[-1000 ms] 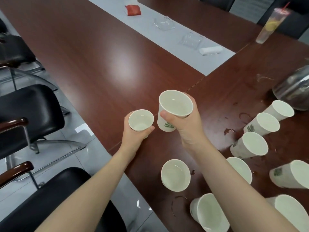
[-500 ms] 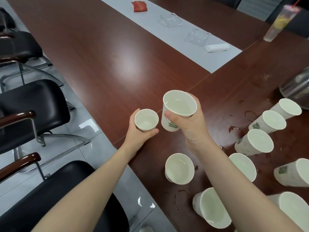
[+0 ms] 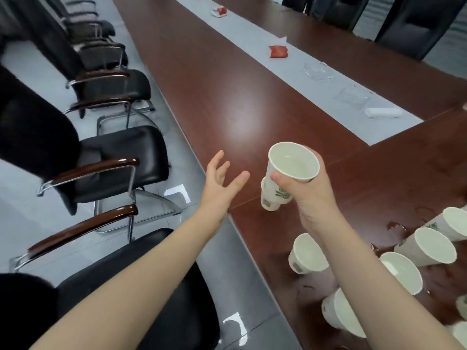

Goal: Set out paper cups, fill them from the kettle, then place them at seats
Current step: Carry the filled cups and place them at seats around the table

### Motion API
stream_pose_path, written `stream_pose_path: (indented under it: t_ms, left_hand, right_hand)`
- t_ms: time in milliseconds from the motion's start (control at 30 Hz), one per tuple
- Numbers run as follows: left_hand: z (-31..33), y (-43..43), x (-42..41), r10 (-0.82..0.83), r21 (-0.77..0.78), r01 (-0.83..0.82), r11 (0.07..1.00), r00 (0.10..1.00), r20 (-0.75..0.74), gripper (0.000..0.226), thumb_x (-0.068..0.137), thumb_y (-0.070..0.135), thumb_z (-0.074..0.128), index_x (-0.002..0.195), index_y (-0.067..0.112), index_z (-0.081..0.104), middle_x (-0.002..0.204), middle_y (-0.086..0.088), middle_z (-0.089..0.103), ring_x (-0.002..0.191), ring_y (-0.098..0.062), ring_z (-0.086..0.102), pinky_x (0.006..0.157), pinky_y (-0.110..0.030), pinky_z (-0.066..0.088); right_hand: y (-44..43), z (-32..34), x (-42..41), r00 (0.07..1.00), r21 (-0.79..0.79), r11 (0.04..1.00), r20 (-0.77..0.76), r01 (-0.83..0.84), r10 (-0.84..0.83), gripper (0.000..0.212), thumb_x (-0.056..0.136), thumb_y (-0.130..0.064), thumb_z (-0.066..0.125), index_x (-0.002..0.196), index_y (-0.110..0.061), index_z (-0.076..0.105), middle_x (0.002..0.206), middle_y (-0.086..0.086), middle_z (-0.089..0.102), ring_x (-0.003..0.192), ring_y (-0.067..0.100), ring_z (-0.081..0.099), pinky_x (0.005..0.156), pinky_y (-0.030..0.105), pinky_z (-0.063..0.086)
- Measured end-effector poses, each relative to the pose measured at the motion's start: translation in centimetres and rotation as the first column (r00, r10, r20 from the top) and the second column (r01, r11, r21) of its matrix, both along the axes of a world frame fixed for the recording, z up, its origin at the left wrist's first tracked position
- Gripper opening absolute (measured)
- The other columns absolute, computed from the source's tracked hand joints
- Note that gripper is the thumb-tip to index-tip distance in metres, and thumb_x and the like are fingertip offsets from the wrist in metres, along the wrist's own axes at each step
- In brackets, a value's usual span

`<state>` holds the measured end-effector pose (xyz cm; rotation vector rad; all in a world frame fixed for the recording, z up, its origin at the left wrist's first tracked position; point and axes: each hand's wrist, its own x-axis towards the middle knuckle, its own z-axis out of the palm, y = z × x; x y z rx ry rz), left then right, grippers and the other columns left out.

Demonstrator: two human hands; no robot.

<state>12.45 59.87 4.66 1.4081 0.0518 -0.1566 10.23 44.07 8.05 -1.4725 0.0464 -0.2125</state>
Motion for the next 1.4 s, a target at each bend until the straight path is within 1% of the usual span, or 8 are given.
stream_pose_path:
  t_ms: [133,300,400,500,733,900,1000,1400]
  left_hand:
    - [5.1,4.1,-3.4,0.095,-0.066,-0.098,0.993,0.995,-0.036,0.053,0.091,0.036,0.057,0.140,0.037,0.034,0.133,0.014,0.044,0.121,0.000,0.042,0.109,-0.039,0.027]
    - [10.6,11.0,-9.9,0.106,-0.100,-0.117,0.988,0.989,-0.104,0.028,0.092,0.055,0.045,0.118,0.046,0.044,0.142,0.007,0.045,0.133,-0.014,0.038,0.099,-0.052,0.035]
    - [12.9,15.1,-14.6,0.119,-0.099,-0.126,0.987,0.990,-0.076,0.040,0.094,0.057,0.040,0.129,0.039,0.046,0.132,0.005,0.057,0.118,-0.016,0.054,0.072,-0.037,0.053]
    - [14.9,20.7,-20.4,0.190,-0.087,-0.195,0.977,0.980,-0.065,0.049,0.091,0.063,0.040,0.131,0.036,0.050,0.126,0.003,0.062,0.113,-0.021,0.059,0.079,-0.042,0.056]
    - [19.2,31.9,-33.3,0.391,-0.054,-0.397,0.916,0.915,-0.103,0.050,0.094,0.058,0.037,0.122,0.022,0.059,0.101,0.001,0.068,0.084,-0.014,0.064,0.071,-0.036,0.057]
    - [20.4,40.4,-40.4,0.562,-0.023,-0.567,0.823,0.819,-0.114,0.051,0.092,0.060,0.041,0.122,0.022,0.056,0.116,-0.009,0.063,0.100,-0.023,0.062,0.081,-0.046,0.056]
    - [20.7,44.8,-43.1,0.636,-0.041,-0.647,0.762,0.759,-0.140,0.051,0.091,0.059,0.044,0.120,0.019,0.056,0.109,-0.007,0.065,0.089,-0.019,0.062,0.071,-0.041,0.058]
    - [20.7,60.3,-44.5,0.733,-0.048,-0.751,0.658,0.654,-0.184,0.057,0.086,0.066,0.048,0.123,0.023,0.055,0.120,-0.010,0.061,0.105,-0.028,0.060,0.064,-0.040,0.059]
  right_hand:
    - [5.6,2.7,-2.0,0.992,0.013,0.991,0.009,-0.130,0.130,0.076,0.045,-0.038,0.082,0.114,-0.018,0.057,0.099,-0.008,0.067,0.092,0.007,0.062,0.077,0.030,0.049]
    - [13.9,6.5,-6.2,0.934,-0.007,0.937,0.087,-0.348,0.348,0.062,0.049,-0.037,0.080,0.106,-0.020,0.061,0.097,-0.004,0.071,0.096,0.017,0.066,0.088,0.043,0.050]
    - [18.7,8.3,-9.3,0.890,0.025,0.894,0.106,-0.448,0.443,0.080,0.052,-0.034,0.082,0.122,-0.007,0.054,0.111,0.012,0.068,0.105,0.030,0.065,0.084,0.048,0.053]
    - [24.8,9.9,-13.8,0.832,0.025,0.835,0.114,-0.549,0.543,0.070,0.053,-0.027,0.082,0.116,-0.012,0.057,0.102,0.003,0.071,0.094,0.019,0.067,0.071,0.036,0.054]
    - [38.1,13.1,-24.2,0.645,0.032,0.647,0.127,-0.762,0.753,0.057,0.064,-0.017,0.079,0.117,-0.009,0.059,0.103,0.006,0.071,0.098,0.022,0.068,0.081,0.039,0.055]
    - [47.7,14.2,-30.3,0.554,0.060,0.550,0.101,-0.833,0.827,0.059,0.065,-0.016,0.081,0.118,-0.012,0.056,0.107,0.006,0.071,0.099,0.020,0.068,0.081,0.039,0.056]
    - [52.6,14.5,-32.8,0.505,0.068,0.500,0.077,-0.863,0.860,0.048,0.064,-0.018,0.083,0.106,-0.019,0.062,0.099,0.003,0.072,0.095,0.020,0.069,0.076,0.041,0.056]
    - [69.4,14.9,-33.2,0.397,0.009,0.397,-0.007,-0.918,0.918,0.072,0.065,-0.036,0.079,0.129,-0.019,0.050,0.117,0.006,0.066,0.105,0.023,0.064,0.063,0.038,0.057]
